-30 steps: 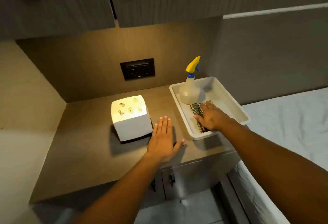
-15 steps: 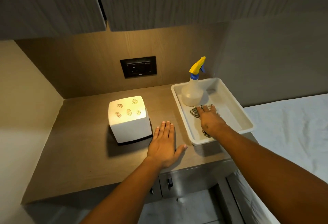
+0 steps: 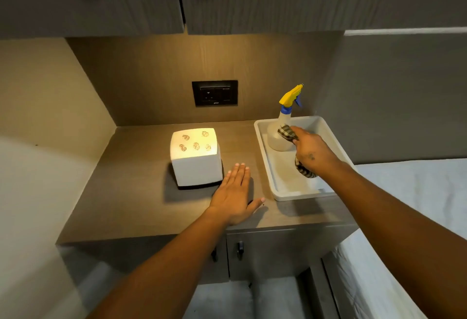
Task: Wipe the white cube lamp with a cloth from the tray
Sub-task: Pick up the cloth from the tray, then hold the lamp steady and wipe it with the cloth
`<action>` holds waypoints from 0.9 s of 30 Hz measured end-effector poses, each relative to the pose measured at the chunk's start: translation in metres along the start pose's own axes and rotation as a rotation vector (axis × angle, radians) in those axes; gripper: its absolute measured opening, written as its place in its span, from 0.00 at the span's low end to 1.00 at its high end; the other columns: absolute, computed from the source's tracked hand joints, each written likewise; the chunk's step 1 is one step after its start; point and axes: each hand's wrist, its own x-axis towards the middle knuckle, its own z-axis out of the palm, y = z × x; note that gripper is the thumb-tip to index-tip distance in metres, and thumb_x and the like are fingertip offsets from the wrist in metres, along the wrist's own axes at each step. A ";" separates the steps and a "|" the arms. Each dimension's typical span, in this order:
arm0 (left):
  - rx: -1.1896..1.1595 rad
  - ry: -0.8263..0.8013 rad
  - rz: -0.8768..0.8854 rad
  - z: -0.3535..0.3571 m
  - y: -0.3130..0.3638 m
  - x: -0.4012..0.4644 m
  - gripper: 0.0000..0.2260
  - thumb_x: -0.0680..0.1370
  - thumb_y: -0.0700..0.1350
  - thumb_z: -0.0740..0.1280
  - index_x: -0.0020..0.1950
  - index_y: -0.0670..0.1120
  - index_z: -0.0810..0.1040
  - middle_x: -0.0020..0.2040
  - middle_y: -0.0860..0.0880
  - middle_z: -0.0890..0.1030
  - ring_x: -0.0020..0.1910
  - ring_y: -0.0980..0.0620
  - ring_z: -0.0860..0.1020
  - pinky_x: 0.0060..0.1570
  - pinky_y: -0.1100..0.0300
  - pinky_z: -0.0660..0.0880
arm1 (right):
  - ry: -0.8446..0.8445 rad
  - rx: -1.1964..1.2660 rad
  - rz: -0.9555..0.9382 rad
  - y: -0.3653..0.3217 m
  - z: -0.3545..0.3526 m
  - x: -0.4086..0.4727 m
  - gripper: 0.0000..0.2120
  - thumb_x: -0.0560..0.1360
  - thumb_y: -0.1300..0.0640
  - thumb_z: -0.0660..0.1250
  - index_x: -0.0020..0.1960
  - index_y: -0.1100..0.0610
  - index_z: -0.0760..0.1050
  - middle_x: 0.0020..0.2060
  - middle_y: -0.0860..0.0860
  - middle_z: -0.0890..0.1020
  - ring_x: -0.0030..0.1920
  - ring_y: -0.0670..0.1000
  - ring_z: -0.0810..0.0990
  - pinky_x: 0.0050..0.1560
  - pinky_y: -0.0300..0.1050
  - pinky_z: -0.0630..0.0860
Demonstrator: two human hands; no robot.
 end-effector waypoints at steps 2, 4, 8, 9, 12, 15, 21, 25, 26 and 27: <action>-0.002 0.061 0.005 -0.015 0.004 -0.008 0.44 0.81 0.71 0.49 0.84 0.43 0.39 0.85 0.43 0.39 0.83 0.47 0.36 0.79 0.52 0.36 | 0.035 0.049 -0.049 -0.017 -0.008 0.000 0.22 0.81 0.60 0.55 0.75 0.50 0.61 0.63 0.60 0.76 0.59 0.62 0.75 0.59 0.57 0.72; -0.004 0.128 0.017 -0.031 0.009 -0.018 0.43 0.82 0.71 0.50 0.84 0.44 0.40 0.85 0.44 0.40 0.83 0.47 0.37 0.80 0.51 0.38 | 0.030 0.061 -0.082 -0.037 -0.013 -0.002 0.23 0.81 0.61 0.55 0.76 0.50 0.60 0.65 0.60 0.75 0.61 0.62 0.74 0.59 0.56 0.72; 0.025 0.268 0.011 -0.061 0.006 -0.038 0.43 0.82 0.71 0.51 0.84 0.43 0.42 0.85 0.44 0.42 0.83 0.47 0.38 0.80 0.51 0.39 | 0.015 0.046 -0.152 -0.080 -0.018 -0.002 0.31 0.78 0.67 0.60 0.78 0.52 0.56 0.71 0.60 0.69 0.64 0.63 0.73 0.58 0.56 0.73; 0.032 0.302 0.003 -0.069 0.003 -0.043 0.43 0.82 0.71 0.52 0.84 0.43 0.42 0.85 0.44 0.42 0.83 0.47 0.38 0.79 0.52 0.38 | 0.012 0.050 -0.180 -0.091 -0.018 -0.002 0.32 0.78 0.68 0.61 0.78 0.52 0.56 0.72 0.59 0.69 0.64 0.63 0.73 0.58 0.55 0.74; 0.035 0.377 -0.037 -0.089 -0.018 -0.057 0.44 0.81 0.70 0.54 0.85 0.43 0.44 0.85 0.43 0.44 0.83 0.47 0.39 0.76 0.55 0.33 | 0.003 0.091 -0.227 -0.121 -0.019 -0.001 0.31 0.78 0.67 0.61 0.77 0.52 0.56 0.71 0.59 0.70 0.63 0.62 0.74 0.56 0.55 0.74; 0.059 0.402 -0.123 -0.105 -0.050 -0.067 0.46 0.79 0.71 0.55 0.84 0.42 0.43 0.85 0.42 0.44 0.84 0.45 0.41 0.76 0.55 0.34 | -0.004 0.105 -0.279 -0.145 -0.015 0.000 0.29 0.79 0.66 0.60 0.77 0.53 0.58 0.70 0.59 0.70 0.65 0.62 0.72 0.61 0.56 0.71; -0.027 0.357 -0.271 -0.108 -0.108 -0.068 0.52 0.75 0.76 0.56 0.84 0.44 0.38 0.85 0.45 0.40 0.83 0.47 0.38 0.78 0.51 0.38 | -0.032 0.060 -0.291 -0.187 -0.002 0.005 0.28 0.78 0.65 0.61 0.76 0.53 0.59 0.68 0.59 0.73 0.63 0.61 0.73 0.58 0.54 0.72; -0.355 0.285 -0.363 -0.107 -0.135 -0.055 0.65 0.63 0.80 0.67 0.84 0.48 0.37 0.85 0.49 0.40 0.83 0.50 0.40 0.76 0.51 0.44 | -0.044 0.079 -0.256 -0.206 0.010 0.011 0.25 0.79 0.63 0.61 0.75 0.53 0.62 0.64 0.60 0.76 0.60 0.61 0.75 0.56 0.54 0.73; -0.454 0.266 -0.389 -0.107 -0.140 -0.052 0.69 0.59 0.80 0.71 0.84 0.49 0.37 0.85 0.50 0.41 0.83 0.50 0.41 0.78 0.49 0.48 | -0.043 0.098 -0.252 -0.209 0.014 0.013 0.23 0.80 0.61 0.61 0.74 0.53 0.63 0.63 0.60 0.77 0.60 0.61 0.75 0.55 0.54 0.73; -0.524 0.247 -0.405 -0.106 -0.144 -0.050 0.72 0.55 0.80 0.73 0.84 0.50 0.38 0.86 0.51 0.42 0.84 0.50 0.44 0.79 0.47 0.52 | -0.041 0.119 -0.254 -0.212 0.020 0.015 0.21 0.80 0.59 0.60 0.73 0.54 0.64 0.63 0.60 0.77 0.59 0.61 0.75 0.55 0.54 0.72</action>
